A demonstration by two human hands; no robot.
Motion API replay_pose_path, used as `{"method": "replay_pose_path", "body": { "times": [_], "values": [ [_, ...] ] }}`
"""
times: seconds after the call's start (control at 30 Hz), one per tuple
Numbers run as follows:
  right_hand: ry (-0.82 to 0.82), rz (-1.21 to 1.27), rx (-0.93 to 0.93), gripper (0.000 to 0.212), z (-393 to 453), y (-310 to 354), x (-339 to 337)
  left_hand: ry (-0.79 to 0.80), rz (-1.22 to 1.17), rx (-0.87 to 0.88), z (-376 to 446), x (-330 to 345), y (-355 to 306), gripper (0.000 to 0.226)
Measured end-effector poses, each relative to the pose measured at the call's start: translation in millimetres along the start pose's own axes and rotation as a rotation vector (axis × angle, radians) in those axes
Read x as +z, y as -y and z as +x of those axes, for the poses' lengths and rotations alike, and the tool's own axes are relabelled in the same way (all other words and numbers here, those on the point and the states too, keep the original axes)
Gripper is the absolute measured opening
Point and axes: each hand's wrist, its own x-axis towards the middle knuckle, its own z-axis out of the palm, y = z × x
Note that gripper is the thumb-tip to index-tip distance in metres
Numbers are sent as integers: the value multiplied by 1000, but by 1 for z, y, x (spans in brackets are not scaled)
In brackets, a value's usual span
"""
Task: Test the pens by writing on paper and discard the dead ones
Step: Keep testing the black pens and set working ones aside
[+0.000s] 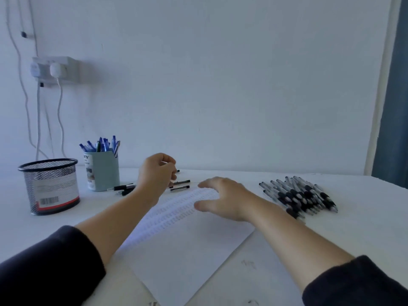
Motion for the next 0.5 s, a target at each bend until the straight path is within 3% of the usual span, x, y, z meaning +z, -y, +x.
{"method": "replay_pose_path", "body": {
  "times": [0.13,0.27,0.4,0.5],
  "values": [
    [206,-28,148,82,4,-9,9,-99,380,98,22,-32,15,33],
    [268,-8,211,92,5,-15,8,57,635,92,31,-46,31,33],
    [289,41,227,93,4,-16,6,232,846,190,28,-36,39,24],
    [290,31,225,95,4,-15,5,340,1050,275,23,-26,42,30]
  ]
}}
